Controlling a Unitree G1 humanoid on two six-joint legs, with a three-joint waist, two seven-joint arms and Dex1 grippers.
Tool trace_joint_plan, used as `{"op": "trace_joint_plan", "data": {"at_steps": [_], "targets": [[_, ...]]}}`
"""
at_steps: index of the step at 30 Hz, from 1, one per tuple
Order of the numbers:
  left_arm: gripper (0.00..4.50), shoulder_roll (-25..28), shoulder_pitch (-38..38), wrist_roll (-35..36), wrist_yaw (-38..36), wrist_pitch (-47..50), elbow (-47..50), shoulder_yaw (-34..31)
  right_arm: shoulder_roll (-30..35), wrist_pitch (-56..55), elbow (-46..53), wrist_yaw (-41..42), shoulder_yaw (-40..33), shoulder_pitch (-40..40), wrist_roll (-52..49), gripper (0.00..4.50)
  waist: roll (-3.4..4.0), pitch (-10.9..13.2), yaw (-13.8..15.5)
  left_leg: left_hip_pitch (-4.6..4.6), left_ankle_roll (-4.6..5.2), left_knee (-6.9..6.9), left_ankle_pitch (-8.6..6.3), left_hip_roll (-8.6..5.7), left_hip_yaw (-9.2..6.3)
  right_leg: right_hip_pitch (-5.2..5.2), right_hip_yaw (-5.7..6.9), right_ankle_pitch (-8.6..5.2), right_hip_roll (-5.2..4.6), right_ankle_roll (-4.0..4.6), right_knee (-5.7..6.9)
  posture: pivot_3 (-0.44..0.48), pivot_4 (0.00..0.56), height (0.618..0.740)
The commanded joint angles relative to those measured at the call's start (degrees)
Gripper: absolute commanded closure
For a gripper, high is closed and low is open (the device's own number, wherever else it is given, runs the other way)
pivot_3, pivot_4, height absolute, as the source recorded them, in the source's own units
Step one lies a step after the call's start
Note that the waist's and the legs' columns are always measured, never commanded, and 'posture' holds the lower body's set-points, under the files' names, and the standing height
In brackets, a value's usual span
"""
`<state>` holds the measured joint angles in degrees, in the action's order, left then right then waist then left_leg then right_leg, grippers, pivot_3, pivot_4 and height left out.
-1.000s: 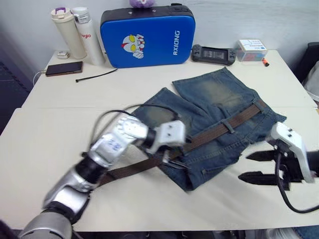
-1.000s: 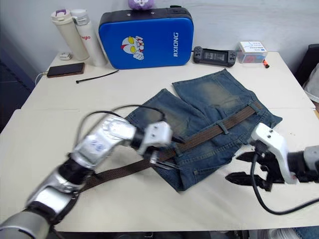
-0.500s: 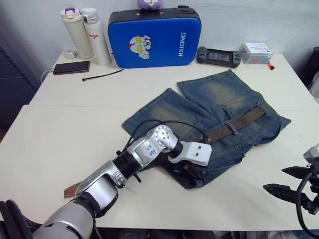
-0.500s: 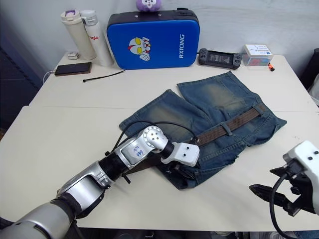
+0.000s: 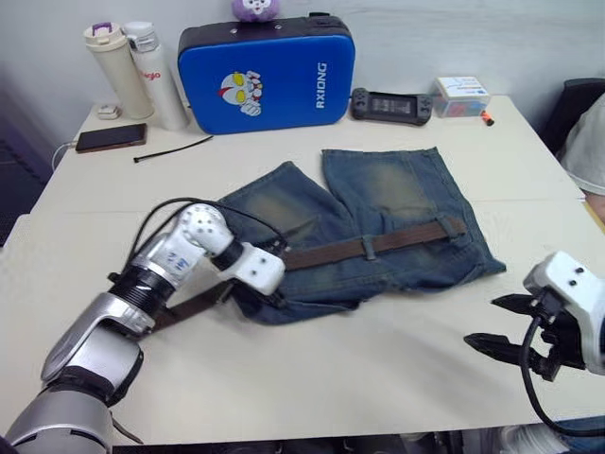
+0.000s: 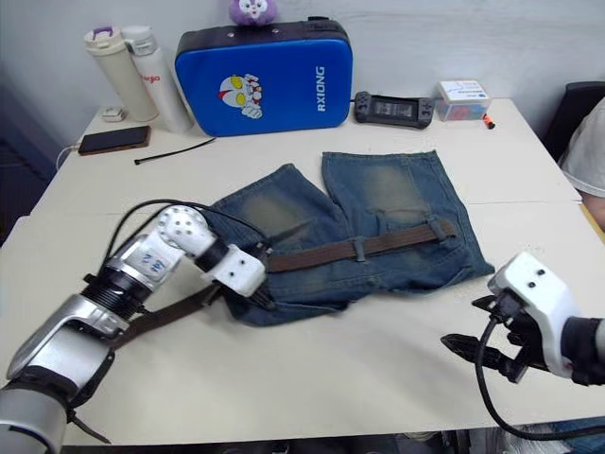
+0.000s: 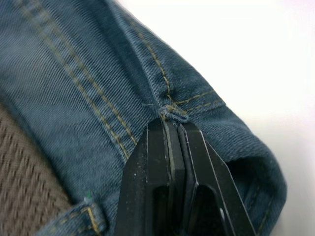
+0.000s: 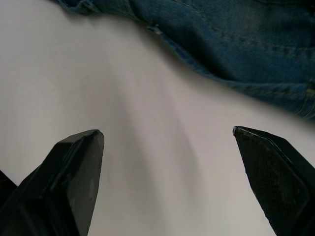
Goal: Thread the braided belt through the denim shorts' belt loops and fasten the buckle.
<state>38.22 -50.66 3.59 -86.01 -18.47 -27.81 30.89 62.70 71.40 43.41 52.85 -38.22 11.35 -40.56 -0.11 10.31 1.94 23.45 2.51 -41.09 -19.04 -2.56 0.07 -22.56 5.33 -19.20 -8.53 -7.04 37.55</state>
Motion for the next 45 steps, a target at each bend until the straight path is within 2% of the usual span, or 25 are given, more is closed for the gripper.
{"op": "trace_joint_plan", "data": {"at_steps": [1, 4, 8, 16, 18, 22, 23, 25, 27, 28, 29, 30, 32, 35, 37, 38, 39, 40, 41, 45], "targets": [[4.48, 3.44, -2.6, -1.55, -5.94, -7.91, -8.45, -2.58, 1.92, -3.6, -2.58, -0.08, 5.39, -3.93, 0.01, 0.0, -0.1, 0.06, 0.18, 0.1, 0.03, -0.12, -0.02, -0.02, -0.05, 0.0, 0.05, 0.02, -0.01, -0.03, 0.0, 0.0, 0.15, 0.664], [4.48, 7.56, -3.59, -1.47, -6.49, -13.65, -15.64, -2.28, 3.0, -6.37, -5.65, 0.13, 11.73, -8.73, 0.44, 0.0, -0.19, 0.1, -0.35, 0.13, 0.03, -0.2, -0.02, -0.02, -0.06, -0.02, 0.05, 0.04, 0.0, -0.07, 0.02, 0.0, 0.15, 0.664], [4.48, 11.33, -3.53, 0.05, -6.49, -15.3, -19.68, -1.34, 4.22, -9.32, -8.83, 1.28, 17.74, -13.14, 1.21, 0.0, -0.16, 0.1, -1.07, 0.05, 0.01, 0.0, -0.03, 0.01, 0.03, -0.1, 0.01, 0.02, 0.0, -0.03, 0.06, 0.0, 0.15, 0.664], [4.48, 13.57, -2.12, 2.75, -5.14, -12.25, -18.98, -6.89, 4.95, -14.06, -14.0, 3.82, 25.84, -19.4, 3.2, 0.0, -0.17, 0.11, -1.04, 0.22, 0.01, -0.05, -0.03, 0.04, -0.01, -0.19, 0.25, 0.01, -0.01, -0.02, 0.23, 0.0, 0.15, 0.664], [3.77, 14.59, -1.24, 4.01, -5.66, -8.93, -17.91, -7.7, 4.68, -15.05, -15.34, 4.06, 27.62, -21.23, 3.87, 0.0, -0.18, 0.11, -1.09, 0.27, 0.01, -0.11, -0.03, 0.04, -0.01, -0.21, 0.32, 0.01, -0.01, -0.02, 0.24, 0.0, 0.15, 0.664], [2.44, 21.7, 2.74, 11.08, -6.49, 4.54, -12.11, -12.73, 3.94, -16.06, -18.8, 6.19, 30.43, -26.46, 3.58, 0.0, -0.17, 0.11, -1.1, 0.68, 0.0, -0.27, -0.03, 0.04, -0.13, -0.59, 0.43, 0.01, -0.02, -0.02, 0.35, 0.0, 0.15, 0.664], [1.78, 26.15, 4.8, 14.14, -6.49, 11.53, -8.63, -13.06, 3.2, -15.65, -20.42, 6.59, 30.5, -28.48, 2.67, 0.0, -0.18, 0.11, -1.1, 0.99, 0.0, -0.39, -0.03, 0.03, -0.11, -0.93, 0.43, 0.01, -0.04, -0.02, 0.51, 0.0, 0.15, 0.664], [1.23, 32.88, 9.15, 19.67, -6.49, 24.43, -2.33, -15.54, 2.01, -14.51, -23.68, 7.14, 29.95, -31.79, 0.8, 0.0, -0.17, 0.11, -1.41, 1.02, 0.0, -0.4, -0.03, 0.03, -0.09, -0.96, 0.46, 0.01, -0.03, -0.02, 0.52, 0.0, 0.15, 0.664], [0.51, 34.62, 12.17, 21.89, -5.29, 32.08, 0.89, -19.77, 1.25, -14.38, -25.85, 7.36, 29.61, -33.49, 0.08, 0.0, -0.18, 0.12, -1.92, 1.03, 0.0, -0.39, -0.03, 0.04, -0.1, -0.97, 0.48, 0.01, -0.03, -0.02, 0.53, 0.0, 0.15, 0.664], [0.09, 34.55, 14.18, 22.33, -3.11, 33.38, 2.14, -22.17, 0.55, -15.08, -27.04, 7.03, 29.89, -34.43, 0.52, 0.0, -0.18, 0.13, -1.99, 1.04, 0.0, -0.37, -0.03, 0.05, -0.11, -0.97, 0.5, 0.01, -0.03, -0.02, 0.52, 0.0, 0.15, 0.664], [0.03, 34.26, 16.55, 23.61, 0.3, 35.72, 3.89, -24.46, -1.0, -13.81, -29.09, 5.83, 30.05, -36.14, 0.15, 0.0, -0.23, 0.15, -2.07, 1.04, 0.0, -0.37, -0.03, 0.05, -0.12, -0.97, 0.5, 0.01, -0.03, -0.02, 0.53, 0.0, 0.15, 0.664], [0.03, 34.39, 18.56, 25.0, 2.93, 37.75, 5.63, -26.07, -2.1, -12.68, -30.48, 4.98, 30.17, -37.38, -0.18, 0.0, -0.22, 0.19, -2.72, 1.05, 0.0, -0.38, -0.03, 0.05, -0.13, -0.97, 0.53, 0.01, -0.02, -0.02, 0.51, 0.0, 0.15, 0.664], [0.03, 33.26, 22.78, 32.17, 15.16, 50.32, 12.41, -31.42, -6.24, -13.85, -33.1, 1.2, 29.11, -40.0, 0.23, 0.0, -0.18, 0.21, -2.65, 1.02, 0.01, -0.31, -0.03, 0.06, -0.11, -0.96, 0.52, 0.01, -0.06, -0.02, 0.48, 0.0, 0.15, 0.664], [0.03, 29.63, 27.14, 42.78, 25.55, 69.33, 22.68, -41.05, -9.98, -15.45, -33.81, -0.76, 27.37, -40.93, -1.02, 0.0, -0.01, 0.3, -1.31, 1.0, 0.01, -0.37, -0.03, 0.03, -0.15, -0.89, 0.55, 0.01, -0.12, -0.02, 0.5, 0.0, 0.15, 0.664], [0.03, 26.55, 27.07, 49.24, 32.02, 79.16, 26.27, -44.74, -10.62, -14.37, -33.94, -1.17, 27.69, -41.4, -0.78, 0.0, -0.07, 0.34, -1.12, 1.04, -0.02, -0.42, -0.01, 0.0, -0.24, -0.91, 0.53, 0.02, -0.16, -0.02, 0.62, 0.0, 0.15, 0.664], [0.03, 24.26, 24.78, 51.92, 35.87, 83.72, 24.95, -45.61, -10.76, -12.48, -34.55, -1.25, 27.99, -41.9, -1.25, 0.0, -0.07, 0.34, -1.12, 1.06, -0.02, -0.43, -0.01, 0.0, -0.26, -0.95, 0.49, 0.02, -0.16, -0.02, 0.67, 0.0, 0.15, 0.664], [0.03, 22.5, 22.7, 53.07, 38.87, 87.41, 23.48, -46.23, -11.0, -11.37, -34.92, -1.62, 28.2, -42.27, -1.41, 0.0, -0.06, 0.35, -1.0, 1.06, -0.02, -0.43, -0.01, 0.0, -0.27, -0.95, 0.49, 0.02, -0.16, -0.02, 0.67, 0.0, 0.15, 0.664], [0.03, 20.73, 19.24, 49.94, 40.78, 94.42, 20.96, -45.86, -11.78, -9.51, -35.91, -3.88, 28.02, -43.03, -1.14, 0.0, -0.06, 0.35, -0.93, 1.09, -0.02, -0.43, -0.01, -0.02, -0.3, -0.98, 0.48, 0.02, -0.16, -0.02, 0.7, 0.0, 0.15, 0.664], [0.03, 19.39, 17.57, 49.0, 42.03, 97.16, 19.3, -45.83, -12.79, -8.09, -36.9, -6.59, 27.46, -43.75, -0.74, 0.0, -0.06, 0.36, -0.79, 1.09, -0.02, -0.43, -0.01, -0.02, -0.3, -0.99, 0.48, 0.02, -0.15, -0.02, 0.71, 0.0, 0.15, 0.664], [0.03, 15.71, 14.27, 47.7, 49.53, 99.37, 16.17, -45.95, -14.51, -4.2, -37.89, -10.36, 25.11, -45.21, -2.42, 0.0, -0.06, 0.35, -0.53, 1.06, -0.09, -0.5, 0.04, -0.1, -0.34, -1.02, 0.51, 0.01, -0.11, -0.02, 1.0, 0.0, 0.15, 0.664]]}}
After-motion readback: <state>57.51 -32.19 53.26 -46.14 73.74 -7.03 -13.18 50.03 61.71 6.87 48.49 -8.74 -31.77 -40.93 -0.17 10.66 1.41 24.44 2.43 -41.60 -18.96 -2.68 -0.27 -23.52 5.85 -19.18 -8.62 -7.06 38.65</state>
